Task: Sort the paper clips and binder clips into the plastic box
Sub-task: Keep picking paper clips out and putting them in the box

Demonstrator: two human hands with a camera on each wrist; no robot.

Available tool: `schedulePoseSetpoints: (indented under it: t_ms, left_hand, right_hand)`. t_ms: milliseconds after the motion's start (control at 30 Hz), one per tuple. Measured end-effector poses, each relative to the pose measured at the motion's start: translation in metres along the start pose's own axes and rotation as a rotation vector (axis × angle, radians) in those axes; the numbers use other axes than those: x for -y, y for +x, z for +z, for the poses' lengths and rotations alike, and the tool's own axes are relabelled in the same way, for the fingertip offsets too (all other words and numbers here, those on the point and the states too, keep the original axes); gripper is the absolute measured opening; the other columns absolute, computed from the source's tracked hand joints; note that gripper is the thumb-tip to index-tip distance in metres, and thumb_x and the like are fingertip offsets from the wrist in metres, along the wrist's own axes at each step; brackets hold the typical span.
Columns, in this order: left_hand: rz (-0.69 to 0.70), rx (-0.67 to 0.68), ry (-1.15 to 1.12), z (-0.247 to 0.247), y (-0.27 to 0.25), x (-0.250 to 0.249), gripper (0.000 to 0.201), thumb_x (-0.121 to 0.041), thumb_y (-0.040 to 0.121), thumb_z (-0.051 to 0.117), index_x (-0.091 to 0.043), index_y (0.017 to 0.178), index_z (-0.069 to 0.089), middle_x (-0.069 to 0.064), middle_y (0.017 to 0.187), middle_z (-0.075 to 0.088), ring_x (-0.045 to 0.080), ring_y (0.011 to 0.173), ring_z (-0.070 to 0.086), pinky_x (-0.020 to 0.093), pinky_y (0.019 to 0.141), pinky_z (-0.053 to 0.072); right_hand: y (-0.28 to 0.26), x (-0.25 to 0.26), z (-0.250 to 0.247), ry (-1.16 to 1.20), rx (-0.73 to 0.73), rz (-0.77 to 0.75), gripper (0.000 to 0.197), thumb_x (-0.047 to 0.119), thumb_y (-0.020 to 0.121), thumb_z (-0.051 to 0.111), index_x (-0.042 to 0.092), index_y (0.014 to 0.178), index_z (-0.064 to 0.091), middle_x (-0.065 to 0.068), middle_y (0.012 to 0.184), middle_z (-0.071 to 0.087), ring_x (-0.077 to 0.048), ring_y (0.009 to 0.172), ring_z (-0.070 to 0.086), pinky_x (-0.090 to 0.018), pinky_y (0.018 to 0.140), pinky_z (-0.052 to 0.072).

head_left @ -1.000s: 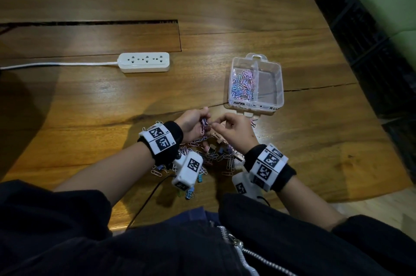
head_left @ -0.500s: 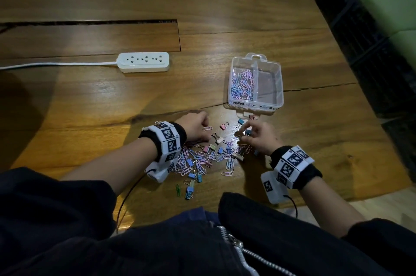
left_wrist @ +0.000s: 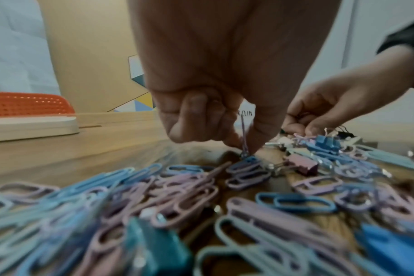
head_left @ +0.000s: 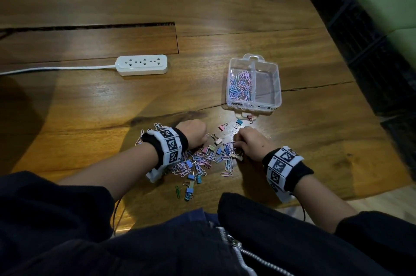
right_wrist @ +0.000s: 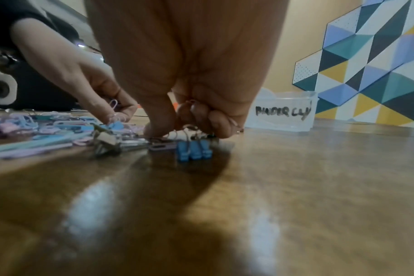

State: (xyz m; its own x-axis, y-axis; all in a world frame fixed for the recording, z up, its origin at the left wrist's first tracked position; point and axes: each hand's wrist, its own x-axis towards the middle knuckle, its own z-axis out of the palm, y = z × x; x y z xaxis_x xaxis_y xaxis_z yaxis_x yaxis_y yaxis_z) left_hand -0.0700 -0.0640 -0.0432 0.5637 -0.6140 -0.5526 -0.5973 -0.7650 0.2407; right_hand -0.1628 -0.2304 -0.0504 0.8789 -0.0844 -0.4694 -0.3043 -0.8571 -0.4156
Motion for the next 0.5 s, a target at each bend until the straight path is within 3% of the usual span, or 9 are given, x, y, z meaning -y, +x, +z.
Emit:
schedulePoseSetpoints:
  t_ms: [67, 133, 200, 267, 333, 400, 500]
  left_hand:
    - [0.006, -0.014, -0.160, -0.006, -0.002, 0.000, 0.020, -0.024, 0.094, 0.040, -0.007, 0.088, 0.050, 0.010, 0.089, 0.053, 0.024, 0.079, 0.051, 0.031, 0.070, 0.042]
    - [-0.041, -0.049, -0.499, -0.011, -0.003, 0.002, 0.021, -0.018, 0.092, 0.042, -0.010, 0.073, 0.046, 0.004, 0.074, 0.048, 0.018, 0.065, 0.045, 0.025, 0.057, 0.036]
    - [-0.131, -0.013, -0.939, -0.015, -0.003, 0.005, 0.029, -0.005, 0.087, 0.041, -0.011, 0.058, 0.040, 0.001, 0.058, 0.040, 0.011, 0.045, 0.038, 0.017, 0.043, 0.031]
    - [-0.198, 0.057, -1.206, -0.020, -0.005, 0.008, 0.027, 0.005, 0.081, 0.036, -0.007, 0.057, 0.037, 0.002, 0.046, 0.041, 0.006, 0.029, 0.033, 0.011, 0.032, 0.027]
    - [-0.213, 0.096, -1.230, -0.024, -0.005, 0.009, 0.025, 0.010, 0.078, 0.034, -0.005, 0.059, 0.038, 0.003, 0.044, 0.047, 0.006, 0.025, 0.035, 0.009, 0.029, 0.027]
    - [-0.197, 0.105, -1.176, -0.023, -0.004, 0.008, 0.026, 0.012, 0.076, 0.035, -0.007, 0.059, 0.038, 0.007, 0.055, 0.048, 0.006, 0.027, 0.037, 0.010, 0.029, 0.028]
    - [-0.162, 0.123, -1.194, -0.017, -0.002, 0.009, 0.029, 0.016, 0.073, 0.032, -0.011, 0.061, 0.034, 0.005, 0.054, 0.049, 0.007, 0.030, 0.036, 0.011, 0.030, 0.027]
  right_hand:
    - [0.001, -0.001, 0.000, 0.033, -0.018, -0.014, 0.015, 0.017, 0.086, 0.056, 0.015, 0.077, 0.045, 0.000, 0.092, 0.042, -0.014, 0.085, 0.041, -0.022, 0.076, 0.032]
    - [0.001, -0.004, 0.002, 0.070, -0.050, -0.038, 0.014, 0.015, 0.085, 0.058, 0.015, 0.077, 0.046, 0.000, 0.090, 0.042, -0.013, 0.084, 0.041, -0.019, 0.073, 0.032]
    - [0.000, -0.007, 0.005, 0.145, -0.094, -0.031, 0.015, 0.014, 0.084, 0.060, 0.015, 0.074, 0.049, 0.003, 0.081, 0.047, -0.013, 0.076, 0.045, -0.016, 0.062, 0.032]
    - [-0.001, -0.011, 0.005, 0.264, -0.111, 0.008, 0.020, 0.012, 0.083, 0.061, 0.018, 0.068, 0.048, 0.007, 0.071, 0.049, -0.008, 0.065, 0.046, -0.014, 0.057, 0.033]
    - [-0.002, -0.013, 0.001, 0.420, -0.117, 0.043, 0.024, 0.008, 0.081, 0.062, 0.020, 0.067, 0.047, 0.006, 0.070, 0.050, -0.005, 0.063, 0.047, -0.014, 0.057, 0.037]
    - [-0.004, -0.014, -0.005, 0.577, -0.137, 0.049, 0.023, 0.002, 0.080, 0.061, 0.019, 0.069, 0.049, 0.004, 0.074, 0.053, -0.007, 0.066, 0.051, -0.018, 0.061, 0.044]
    - [-0.008, -0.017, -0.015, 0.768, -0.149, 0.044, 0.024, -0.005, 0.078, 0.059, 0.018, 0.080, 0.055, -0.002, 0.082, 0.054, -0.020, 0.078, 0.053, -0.037, 0.077, 0.050]
